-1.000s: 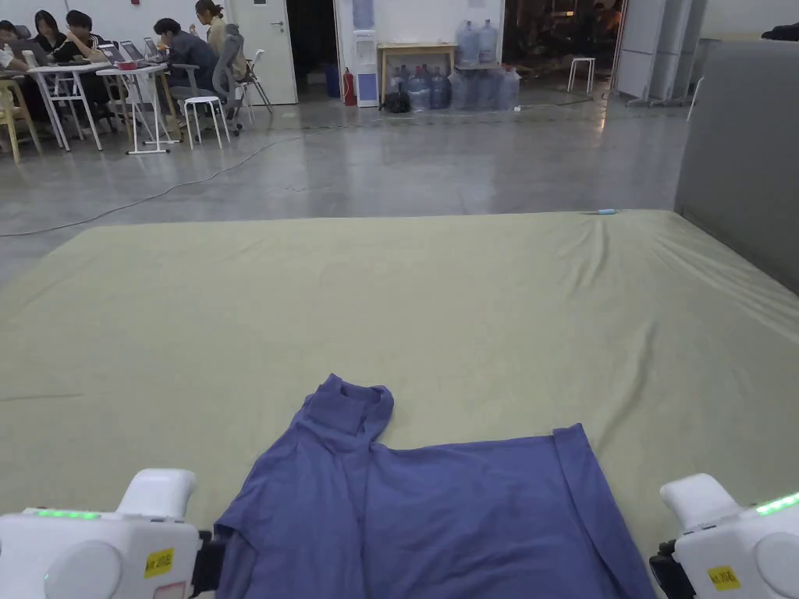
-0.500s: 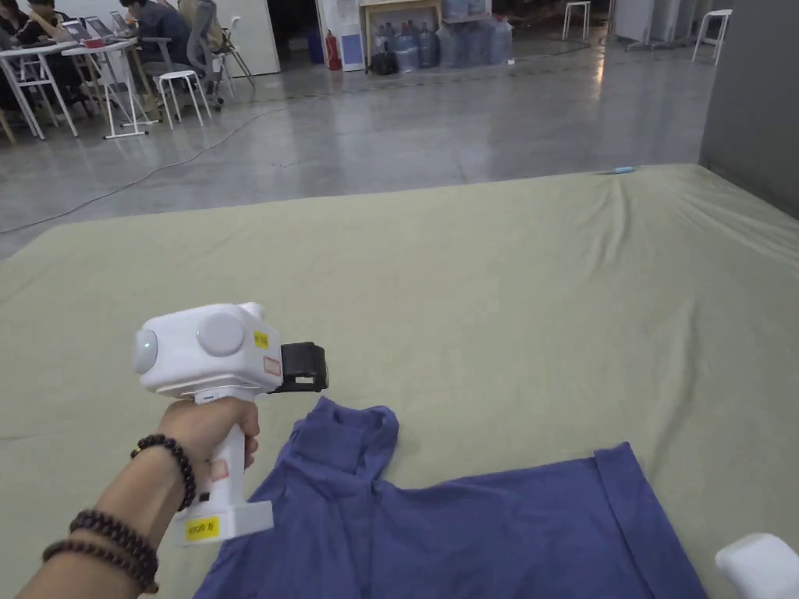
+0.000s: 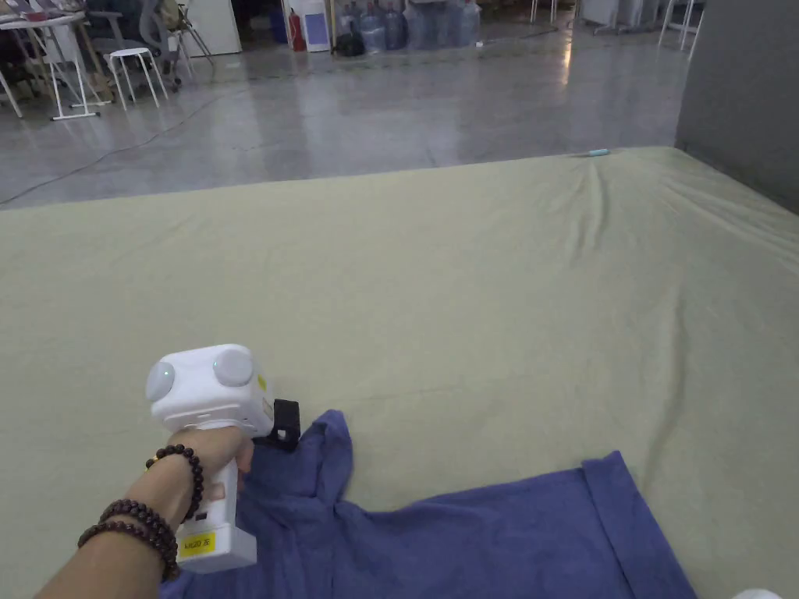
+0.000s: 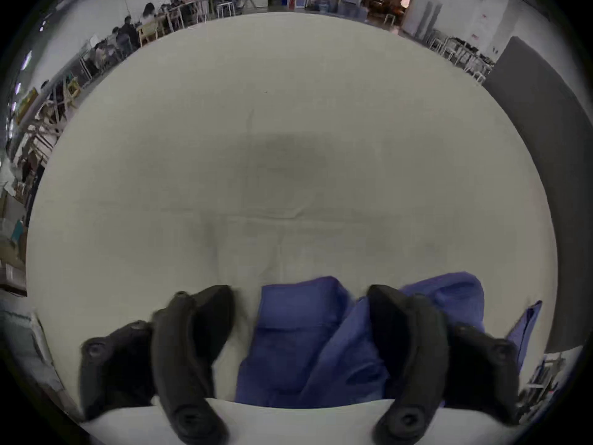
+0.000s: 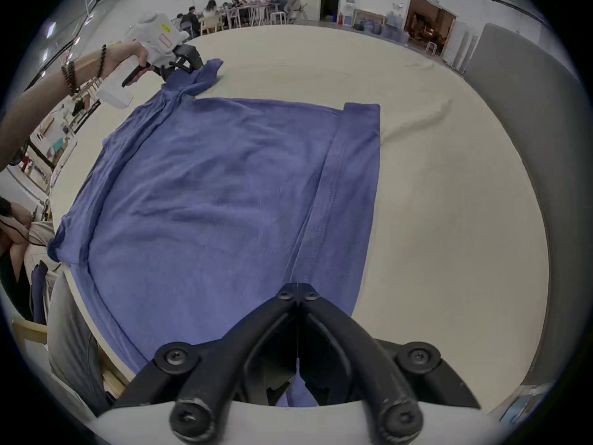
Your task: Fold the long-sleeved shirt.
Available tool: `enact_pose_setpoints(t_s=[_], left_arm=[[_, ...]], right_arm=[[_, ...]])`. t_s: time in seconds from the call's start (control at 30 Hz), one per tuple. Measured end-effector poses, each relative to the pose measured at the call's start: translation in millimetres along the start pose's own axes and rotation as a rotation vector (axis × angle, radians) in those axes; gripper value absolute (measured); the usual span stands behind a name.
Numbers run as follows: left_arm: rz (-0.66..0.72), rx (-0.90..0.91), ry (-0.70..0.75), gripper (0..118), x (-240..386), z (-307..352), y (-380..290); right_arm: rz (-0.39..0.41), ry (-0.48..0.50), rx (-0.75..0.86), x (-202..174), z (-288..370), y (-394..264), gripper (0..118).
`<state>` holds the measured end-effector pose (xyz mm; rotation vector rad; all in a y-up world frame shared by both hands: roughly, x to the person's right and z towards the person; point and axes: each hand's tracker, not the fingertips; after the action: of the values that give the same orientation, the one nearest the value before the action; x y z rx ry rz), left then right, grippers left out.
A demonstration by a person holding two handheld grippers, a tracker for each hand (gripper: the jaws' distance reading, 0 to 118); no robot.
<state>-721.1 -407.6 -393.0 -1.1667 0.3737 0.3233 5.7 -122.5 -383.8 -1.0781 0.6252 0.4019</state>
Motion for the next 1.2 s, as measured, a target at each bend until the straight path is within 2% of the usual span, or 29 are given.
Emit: enact_pose_setpoints(t_s=[0.17,0.3,0.43,0.57,0.7,0.77,0.9,0.97,1.07,1.13,1.17,1.2], left_arm=[[-0.047,0.019,-0.001,7,-0.6,16.7,10.1],[0.028,0.127,-0.074,7,18.4,20.1,14.6],[-0.049,0.233,-0.103,7,13.3,66.7,54.9],[-0.082,0.324,-0.173,7,22.4,111.9,51.8],[-0.088,0.336,-0.173,7,14.2,148.9,-2.8],[-0.072,0.360,-0.161,7,10.8,152.7,-34.8],[-0.127,0.451,-0.078,7,-9.8,150.5,-70.3],[-0.176,0.400,-0.089,7,-5.5,132.2,-96.4],[-0.174,0.250,-0.108,8,0.0,102.3,-160.4],[-0.178,0.219,-0.117,26,3.5,88.3,-179.4],[-0.188,0.197,-0.106,40,0.0,88.5,-185.4],[-0.189,0.194,-0.101,67,-1.4,86.2,-189.9]], right_arm=[[0.015,0.004,0.010,-6.3,-1.0,5.6,0],[0.006,0.003,0.037,-8.1,13.0,8.6,0],[0.023,-0.010,0.070,-7.5,34.2,10.1,0],[0.031,-0.012,0.102,-9.9,52.8,7.2,0],[0.038,-0.022,0.123,-16.2,64.6,2.3,0],[0.044,-0.018,0.131,-19.3,69.5,-0.2,0],[0.052,-0.005,0.148,-28.6,76.6,-4.3,0],[0.054,0.000,0.153,-34.2,78.8,-5.9,0],[0.065,0.010,0.154,-37.8,78.8,-6.8,0],[0.070,0.009,0.154,-40.0,78.6,-6.9,0],[0.073,0.011,0.154,-40.4,79.0,-7.0,0],[0.076,0.013,0.155,-43.7,80.7,-7.4,0]])
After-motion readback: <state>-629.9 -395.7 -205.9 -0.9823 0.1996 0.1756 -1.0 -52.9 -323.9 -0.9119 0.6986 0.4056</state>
